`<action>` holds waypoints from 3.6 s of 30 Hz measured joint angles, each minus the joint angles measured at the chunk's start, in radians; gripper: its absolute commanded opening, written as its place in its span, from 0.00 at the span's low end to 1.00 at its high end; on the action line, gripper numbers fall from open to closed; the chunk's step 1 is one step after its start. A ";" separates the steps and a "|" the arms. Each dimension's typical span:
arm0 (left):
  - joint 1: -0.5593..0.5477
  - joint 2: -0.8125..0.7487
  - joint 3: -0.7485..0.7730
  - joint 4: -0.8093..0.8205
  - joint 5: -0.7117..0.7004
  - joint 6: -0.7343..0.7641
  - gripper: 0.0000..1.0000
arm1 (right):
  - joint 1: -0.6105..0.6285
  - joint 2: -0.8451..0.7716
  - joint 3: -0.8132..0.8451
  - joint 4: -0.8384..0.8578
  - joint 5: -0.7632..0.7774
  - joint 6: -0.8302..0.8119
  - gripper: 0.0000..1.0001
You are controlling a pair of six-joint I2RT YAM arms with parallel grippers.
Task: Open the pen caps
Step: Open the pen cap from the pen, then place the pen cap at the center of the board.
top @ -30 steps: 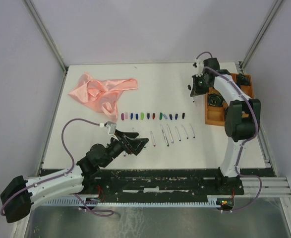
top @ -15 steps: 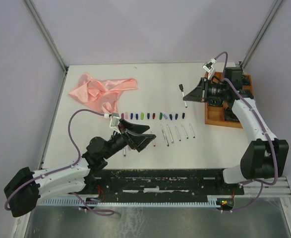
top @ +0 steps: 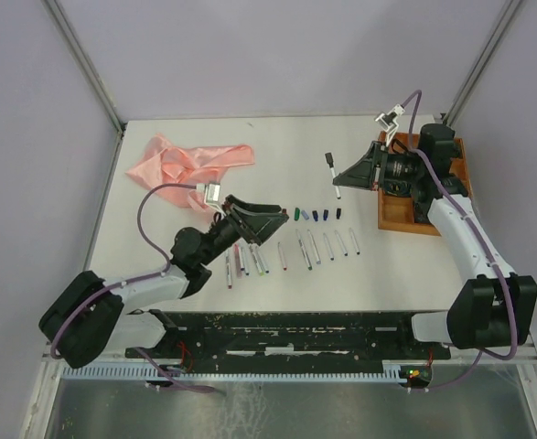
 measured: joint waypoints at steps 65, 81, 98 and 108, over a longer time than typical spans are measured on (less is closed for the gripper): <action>-0.010 0.404 0.536 -0.059 0.054 -0.041 0.03 | 0.191 0.005 -0.034 -0.015 0.066 -0.071 0.27; 0.061 0.395 0.652 -0.163 -0.078 0.037 0.03 | 0.215 0.042 0.010 0.017 0.119 -0.086 0.00; 0.221 0.270 0.589 -0.135 -0.201 0.016 0.03 | 0.174 -0.014 0.144 -0.518 0.281 -0.564 0.00; -0.008 0.450 0.618 -0.459 -0.288 0.016 0.03 | -0.070 -0.128 0.193 -0.648 0.450 -0.673 0.00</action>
